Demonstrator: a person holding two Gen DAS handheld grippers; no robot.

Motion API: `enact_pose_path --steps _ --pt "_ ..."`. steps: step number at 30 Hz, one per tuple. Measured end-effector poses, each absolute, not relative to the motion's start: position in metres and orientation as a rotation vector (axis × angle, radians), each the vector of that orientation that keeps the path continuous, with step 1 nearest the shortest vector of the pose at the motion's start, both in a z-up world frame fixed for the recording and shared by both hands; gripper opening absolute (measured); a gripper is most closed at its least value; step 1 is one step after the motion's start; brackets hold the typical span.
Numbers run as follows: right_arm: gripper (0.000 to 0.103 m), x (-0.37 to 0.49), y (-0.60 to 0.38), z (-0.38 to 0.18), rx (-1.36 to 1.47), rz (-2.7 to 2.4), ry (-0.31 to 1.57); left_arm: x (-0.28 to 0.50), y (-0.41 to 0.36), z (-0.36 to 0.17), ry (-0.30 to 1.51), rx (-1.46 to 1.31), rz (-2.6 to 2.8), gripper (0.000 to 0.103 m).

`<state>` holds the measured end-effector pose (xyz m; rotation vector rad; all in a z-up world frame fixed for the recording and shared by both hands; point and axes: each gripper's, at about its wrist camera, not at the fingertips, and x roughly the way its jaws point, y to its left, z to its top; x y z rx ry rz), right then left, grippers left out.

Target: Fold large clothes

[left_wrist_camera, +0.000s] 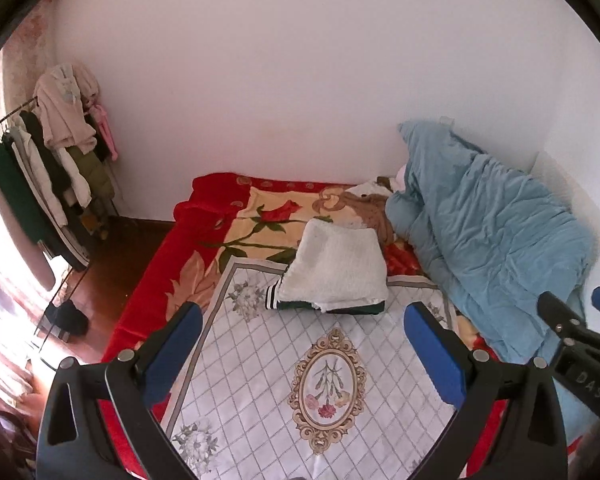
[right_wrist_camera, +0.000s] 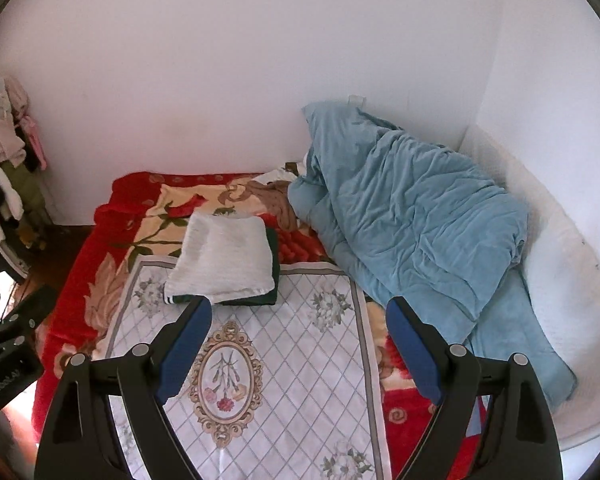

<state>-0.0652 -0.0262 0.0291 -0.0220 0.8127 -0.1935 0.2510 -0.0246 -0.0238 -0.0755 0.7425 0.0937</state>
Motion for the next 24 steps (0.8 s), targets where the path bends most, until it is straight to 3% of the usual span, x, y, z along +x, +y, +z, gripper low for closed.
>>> enact_pose_path --steps 24 --pt "0.090 -0.102 -0.013 0.091 -0.034 -0.131 0.800 0.201 -0.021 0.007 0.773 -0.078 0.092 0.103"
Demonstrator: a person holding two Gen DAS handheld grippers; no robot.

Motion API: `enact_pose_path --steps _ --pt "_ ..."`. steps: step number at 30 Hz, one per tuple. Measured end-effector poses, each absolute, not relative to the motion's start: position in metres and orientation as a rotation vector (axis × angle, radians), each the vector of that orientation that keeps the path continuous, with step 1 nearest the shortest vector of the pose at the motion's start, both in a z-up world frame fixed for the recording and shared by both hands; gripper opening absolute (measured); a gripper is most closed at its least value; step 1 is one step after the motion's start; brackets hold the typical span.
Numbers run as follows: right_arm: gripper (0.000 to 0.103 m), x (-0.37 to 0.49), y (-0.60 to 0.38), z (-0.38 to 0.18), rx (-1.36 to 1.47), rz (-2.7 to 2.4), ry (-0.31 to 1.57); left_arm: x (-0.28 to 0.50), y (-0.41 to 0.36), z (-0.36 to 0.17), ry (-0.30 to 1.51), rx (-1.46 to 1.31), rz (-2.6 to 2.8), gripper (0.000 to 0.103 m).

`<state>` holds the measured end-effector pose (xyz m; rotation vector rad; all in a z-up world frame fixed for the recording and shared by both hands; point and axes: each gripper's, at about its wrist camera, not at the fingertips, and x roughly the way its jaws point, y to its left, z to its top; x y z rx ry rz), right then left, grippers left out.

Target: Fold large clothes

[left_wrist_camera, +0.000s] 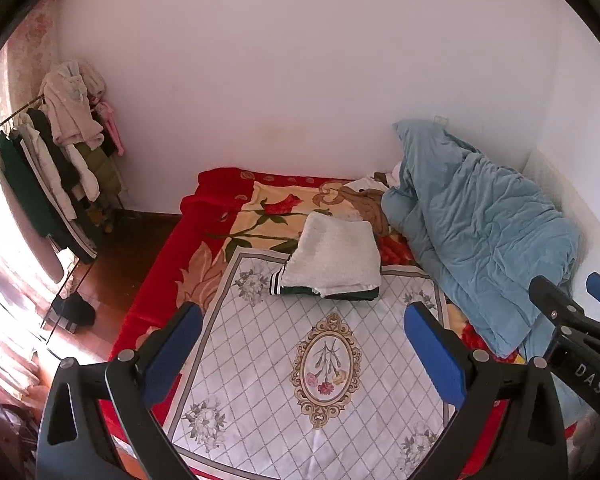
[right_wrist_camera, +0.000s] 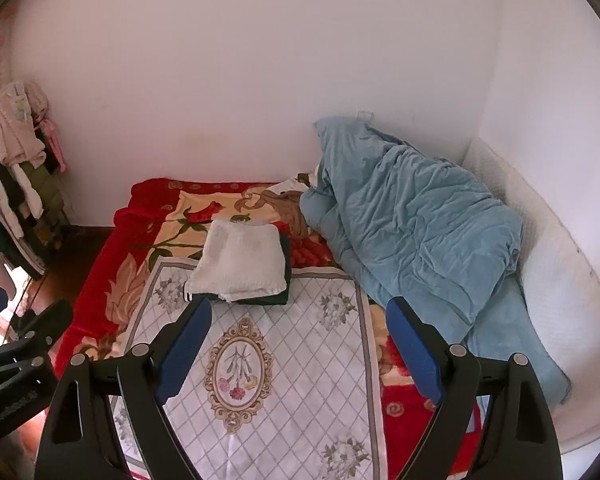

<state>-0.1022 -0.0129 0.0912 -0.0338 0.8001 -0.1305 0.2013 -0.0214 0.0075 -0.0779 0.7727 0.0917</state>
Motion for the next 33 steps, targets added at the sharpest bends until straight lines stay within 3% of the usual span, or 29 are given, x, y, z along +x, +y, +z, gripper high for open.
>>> enact_pose_path --steps 33 --pt "0.099 -0.110 -0.011 0.098 -0.039 -0.088 0.783 0.191 -0.021 0.023 0.732 -0.062 0.095 0.103"
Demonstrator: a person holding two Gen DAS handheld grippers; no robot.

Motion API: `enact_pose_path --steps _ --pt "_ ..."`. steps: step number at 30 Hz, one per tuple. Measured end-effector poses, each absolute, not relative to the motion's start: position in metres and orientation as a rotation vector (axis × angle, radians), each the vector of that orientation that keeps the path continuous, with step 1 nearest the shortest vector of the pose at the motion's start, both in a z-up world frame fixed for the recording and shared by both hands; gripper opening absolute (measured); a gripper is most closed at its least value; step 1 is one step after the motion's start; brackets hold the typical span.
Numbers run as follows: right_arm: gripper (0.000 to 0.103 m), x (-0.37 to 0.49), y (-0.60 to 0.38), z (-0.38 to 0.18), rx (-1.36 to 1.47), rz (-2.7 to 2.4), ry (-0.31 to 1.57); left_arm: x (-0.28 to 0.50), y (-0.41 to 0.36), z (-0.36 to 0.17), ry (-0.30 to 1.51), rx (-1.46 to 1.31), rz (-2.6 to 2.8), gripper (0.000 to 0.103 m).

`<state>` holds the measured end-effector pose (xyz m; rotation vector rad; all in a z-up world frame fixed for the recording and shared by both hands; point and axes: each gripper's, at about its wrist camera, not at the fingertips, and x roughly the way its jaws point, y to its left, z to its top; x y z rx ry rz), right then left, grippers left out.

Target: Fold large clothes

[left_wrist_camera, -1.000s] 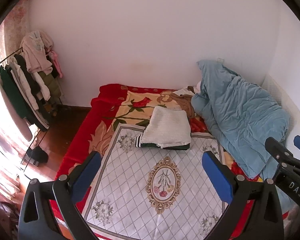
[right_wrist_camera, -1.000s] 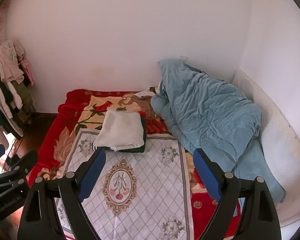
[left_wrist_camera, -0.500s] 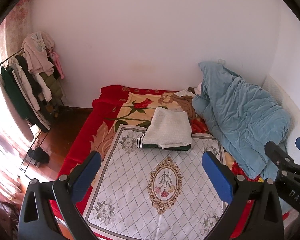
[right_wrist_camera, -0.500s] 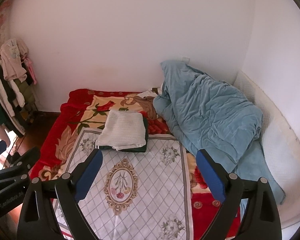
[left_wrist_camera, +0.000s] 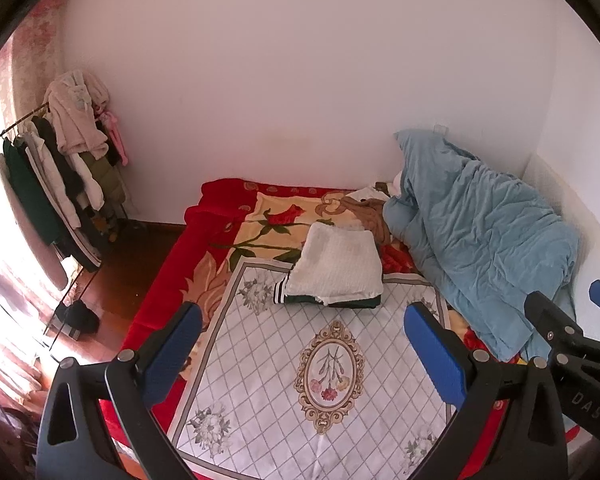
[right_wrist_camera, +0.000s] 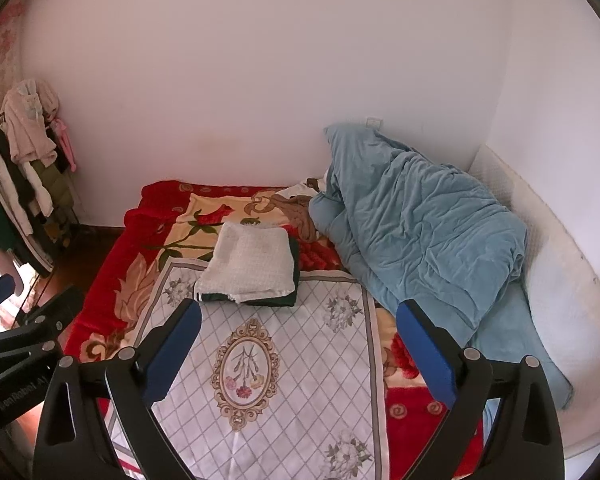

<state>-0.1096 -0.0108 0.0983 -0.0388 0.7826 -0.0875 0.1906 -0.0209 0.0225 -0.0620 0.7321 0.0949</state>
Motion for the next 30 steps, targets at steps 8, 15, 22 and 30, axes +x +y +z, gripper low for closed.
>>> enact_pose_path --steps 8,15,22,30 --pt "0.100 -0.1108 -0.0132 0.1001 -0.038 -0.087 0.778 0.1906 -0.0204 0.0243 0.727 -0.064 0.098 0.103" --pt "0.100 -0.1138 -0.0124 0.1003 -0.036 -0.088 0.779 0.1904 -0.0206 0.0250 0.725 -0.066 0.099 0.103" --pt "0.100 -0.1134 -0.0118 0.1025 -0.034 -0.081 0.777 0.1920 -0.0191 0.0261 0.724 -0.071 0.103 0.103" --pt "0.100 -0.1121 -0.0110 0.1049 -0.031 -0.080 0.777 0.1913 -0.0181 0.0273 0.723 -0.070 0.106 0.103"
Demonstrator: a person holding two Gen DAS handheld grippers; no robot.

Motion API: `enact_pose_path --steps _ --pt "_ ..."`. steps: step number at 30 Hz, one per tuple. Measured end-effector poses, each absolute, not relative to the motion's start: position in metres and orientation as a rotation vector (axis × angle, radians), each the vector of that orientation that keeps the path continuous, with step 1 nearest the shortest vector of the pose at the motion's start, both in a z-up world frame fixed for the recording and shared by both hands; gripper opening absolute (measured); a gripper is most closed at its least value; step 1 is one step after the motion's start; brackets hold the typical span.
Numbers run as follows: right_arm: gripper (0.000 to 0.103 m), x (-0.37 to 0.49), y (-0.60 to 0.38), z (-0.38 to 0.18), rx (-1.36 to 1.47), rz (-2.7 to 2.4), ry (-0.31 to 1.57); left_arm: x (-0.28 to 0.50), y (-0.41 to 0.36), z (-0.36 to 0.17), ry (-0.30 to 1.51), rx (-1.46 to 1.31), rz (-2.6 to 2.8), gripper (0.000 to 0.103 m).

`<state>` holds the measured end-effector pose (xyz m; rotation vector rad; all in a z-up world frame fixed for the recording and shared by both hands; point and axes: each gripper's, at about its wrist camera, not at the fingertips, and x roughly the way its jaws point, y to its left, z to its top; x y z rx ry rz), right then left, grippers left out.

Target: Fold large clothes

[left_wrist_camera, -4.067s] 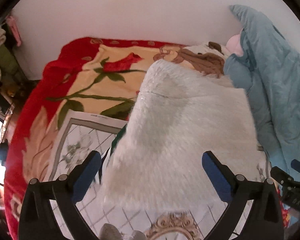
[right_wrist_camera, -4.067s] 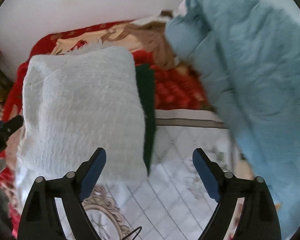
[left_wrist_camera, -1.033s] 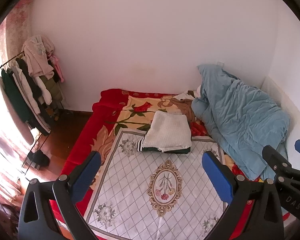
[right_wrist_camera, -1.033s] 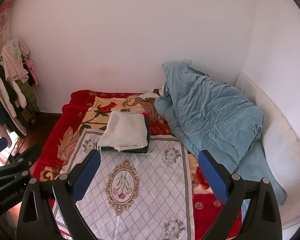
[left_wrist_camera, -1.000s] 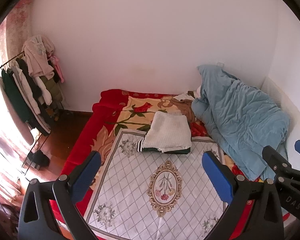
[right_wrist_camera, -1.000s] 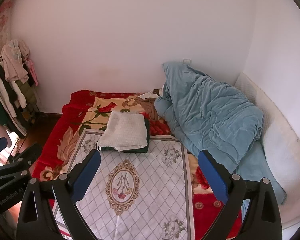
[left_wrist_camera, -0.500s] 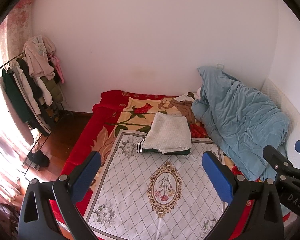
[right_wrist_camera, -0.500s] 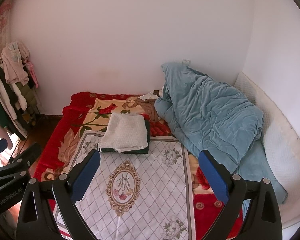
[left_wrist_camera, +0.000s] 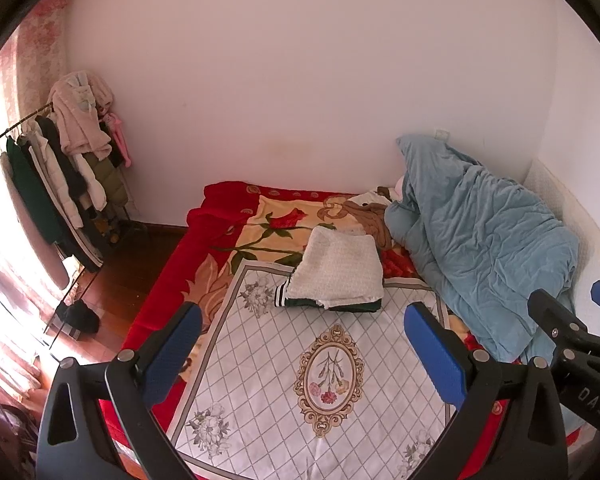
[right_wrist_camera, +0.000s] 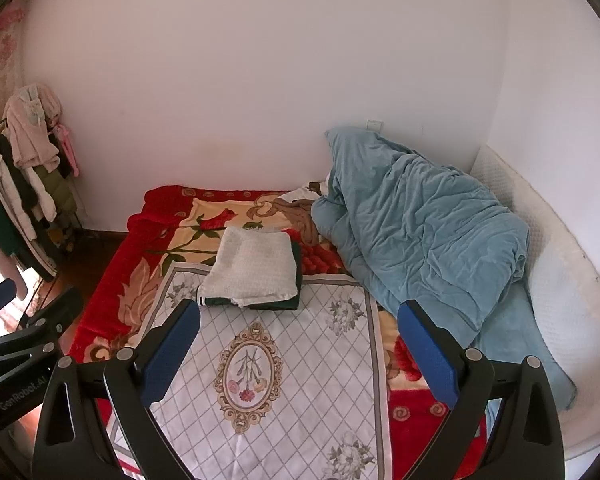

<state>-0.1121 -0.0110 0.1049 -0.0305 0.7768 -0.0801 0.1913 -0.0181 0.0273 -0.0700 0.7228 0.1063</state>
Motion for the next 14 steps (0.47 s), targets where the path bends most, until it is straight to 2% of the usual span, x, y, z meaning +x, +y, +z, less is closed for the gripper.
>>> enact_pose_path --steps 14 --pt "0.101 -0.1156 -0.0103 0.1050 -0.029 -0.084 0.778 0.1925 -0.0175 0.0288 0.724 -0.074 0.122 0.103"
